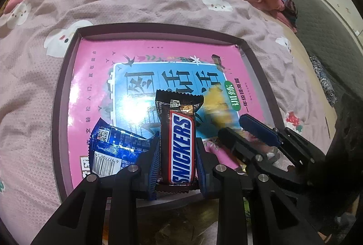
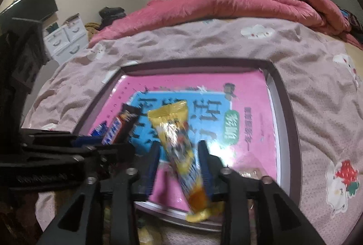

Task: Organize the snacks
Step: 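Open the left tool to drop the Snickers bar in the tray while the right tool drops the yellow bag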

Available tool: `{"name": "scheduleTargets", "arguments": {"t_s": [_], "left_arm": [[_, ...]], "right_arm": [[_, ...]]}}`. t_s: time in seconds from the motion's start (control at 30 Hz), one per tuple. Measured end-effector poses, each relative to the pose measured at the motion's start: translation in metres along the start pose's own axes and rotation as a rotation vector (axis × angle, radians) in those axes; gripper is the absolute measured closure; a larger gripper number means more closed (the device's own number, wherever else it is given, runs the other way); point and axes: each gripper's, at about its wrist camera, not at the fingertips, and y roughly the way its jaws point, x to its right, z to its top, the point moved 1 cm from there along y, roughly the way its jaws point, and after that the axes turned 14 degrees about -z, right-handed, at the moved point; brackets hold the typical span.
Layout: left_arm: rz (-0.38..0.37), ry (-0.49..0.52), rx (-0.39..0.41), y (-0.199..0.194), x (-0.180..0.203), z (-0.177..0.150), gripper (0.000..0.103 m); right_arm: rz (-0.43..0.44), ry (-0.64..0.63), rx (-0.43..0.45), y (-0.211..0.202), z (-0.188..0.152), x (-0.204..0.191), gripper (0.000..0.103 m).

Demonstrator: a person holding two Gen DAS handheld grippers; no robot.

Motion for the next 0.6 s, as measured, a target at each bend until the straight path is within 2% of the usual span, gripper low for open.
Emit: {"name": "scheduleTargets", "arguments": {"t_s": [0.03, 0.1, 0.27, 0.47, 0.6], "left_arm": [[0.001, 0.002, 0.000, 0.000, 0.000, 0.000, 0.073], [0.001, 0.001, -0.001, 0.001, 0.001, 0.000, 0.073], [-0.008, -0.002, -0.012, 0.005, 0.002, 0.000, 0.073], [-0.027, -0.007, -0.023, 0.008, 0.003, 0.001, 0.073], [-0.030, -0.001, -0.014, 0.007, 0.006, 0.002, 0.069]], "right_arm": [[-0.001, -0.007, 0.005, -0.001, -0.001, 0.000, 0.061], [0.002, -0.013, 0.000, -0.002, -0.003, -0.001, 0.049], [-0.003, -0.028, 0.004, -0.008, -0.006, -0.003, 0.049], [-0.064, -0.072, 0.030, -0.019, -0.010, -0.004, 0.048], [-0.091, -0.100, 0.050, -0.027, -0.013, -0.005, 0.048]]}}
